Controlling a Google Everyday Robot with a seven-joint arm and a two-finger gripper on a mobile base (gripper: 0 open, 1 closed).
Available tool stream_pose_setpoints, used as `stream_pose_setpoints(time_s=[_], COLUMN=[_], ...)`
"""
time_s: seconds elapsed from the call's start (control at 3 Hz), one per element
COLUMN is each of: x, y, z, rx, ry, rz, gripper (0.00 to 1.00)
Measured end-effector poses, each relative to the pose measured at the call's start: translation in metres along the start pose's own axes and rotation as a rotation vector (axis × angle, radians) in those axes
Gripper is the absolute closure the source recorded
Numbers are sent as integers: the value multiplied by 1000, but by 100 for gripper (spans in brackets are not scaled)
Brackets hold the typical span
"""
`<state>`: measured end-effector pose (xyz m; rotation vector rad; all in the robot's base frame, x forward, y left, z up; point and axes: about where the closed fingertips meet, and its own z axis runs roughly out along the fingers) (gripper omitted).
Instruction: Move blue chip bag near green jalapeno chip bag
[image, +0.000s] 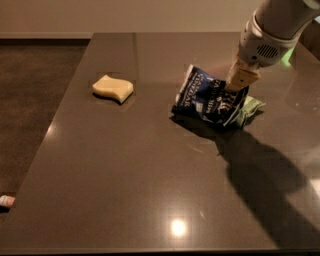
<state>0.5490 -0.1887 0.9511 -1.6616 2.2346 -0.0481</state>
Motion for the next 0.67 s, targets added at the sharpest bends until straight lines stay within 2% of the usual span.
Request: stream_pose_setpoints(time_s=[0.33, 0.67], x=[-2, -2], y=[0, 0], z=[0, 0], rx=[3, 6], ry=[-2, -4], rz=[-2, -3], gripper=[12, 0])
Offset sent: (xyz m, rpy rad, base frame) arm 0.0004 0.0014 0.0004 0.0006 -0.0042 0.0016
